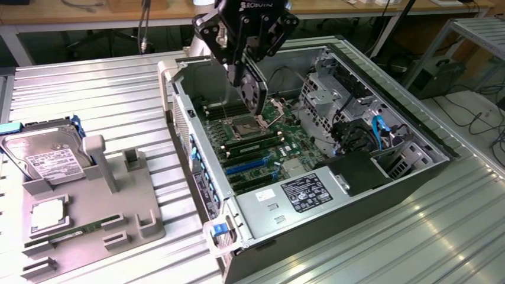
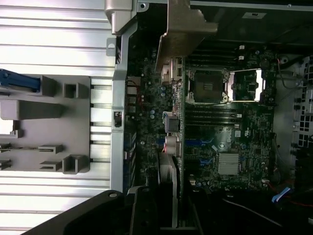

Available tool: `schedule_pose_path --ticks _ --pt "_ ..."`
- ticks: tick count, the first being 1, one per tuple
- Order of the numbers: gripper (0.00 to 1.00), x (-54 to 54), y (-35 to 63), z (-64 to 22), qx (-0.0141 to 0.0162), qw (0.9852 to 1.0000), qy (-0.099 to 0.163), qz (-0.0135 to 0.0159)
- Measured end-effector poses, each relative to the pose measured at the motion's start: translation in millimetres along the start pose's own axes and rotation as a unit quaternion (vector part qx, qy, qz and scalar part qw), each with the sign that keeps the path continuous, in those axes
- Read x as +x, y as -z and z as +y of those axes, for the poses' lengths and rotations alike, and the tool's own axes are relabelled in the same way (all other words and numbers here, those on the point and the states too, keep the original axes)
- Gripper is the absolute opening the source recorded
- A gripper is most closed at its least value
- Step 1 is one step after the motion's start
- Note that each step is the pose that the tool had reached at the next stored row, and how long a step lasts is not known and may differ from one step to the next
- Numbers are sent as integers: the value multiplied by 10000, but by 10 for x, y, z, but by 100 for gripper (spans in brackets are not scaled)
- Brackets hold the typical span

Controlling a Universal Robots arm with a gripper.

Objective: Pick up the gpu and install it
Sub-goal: 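Pick up the gpu and move the gpu toward the slot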

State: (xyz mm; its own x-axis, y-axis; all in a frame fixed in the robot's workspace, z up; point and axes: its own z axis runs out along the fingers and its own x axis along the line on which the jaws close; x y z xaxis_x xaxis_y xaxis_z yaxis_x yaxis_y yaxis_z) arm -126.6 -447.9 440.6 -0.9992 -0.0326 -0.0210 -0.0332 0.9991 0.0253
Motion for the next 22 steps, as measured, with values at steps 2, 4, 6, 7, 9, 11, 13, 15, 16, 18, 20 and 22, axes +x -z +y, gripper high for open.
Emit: schedule_pose_path --ticks 2,4,6,7,9,11,13,15,16,18,20,22 --pt "28 -53 -3 -2 2 10000 0 0" --pt "28 -123 -8 -4 6 10000 0 0" --pt "28 -213 -17 -7 9 10000 0 0" --pt "28 -234 -19 -8 10 10000 0 1" --pt "28 -295 -27 -10 11 10000 0 1" --pt "28 -352 -30 -12 12 10000 0 1" --pt "28 -417 -36 -15 13 10000 0 1" --pt "28 -466 -42 -16 14 10000 0 1" --pt "28 -484 -45 -17 15 10000 0 0" --pt "28 -524 -49 -18 16 10000 0 0" --pt "28 -562 -53 -20 19 10000 0 0" --pt "28 -607 -57 -21 21 10000 0 0"
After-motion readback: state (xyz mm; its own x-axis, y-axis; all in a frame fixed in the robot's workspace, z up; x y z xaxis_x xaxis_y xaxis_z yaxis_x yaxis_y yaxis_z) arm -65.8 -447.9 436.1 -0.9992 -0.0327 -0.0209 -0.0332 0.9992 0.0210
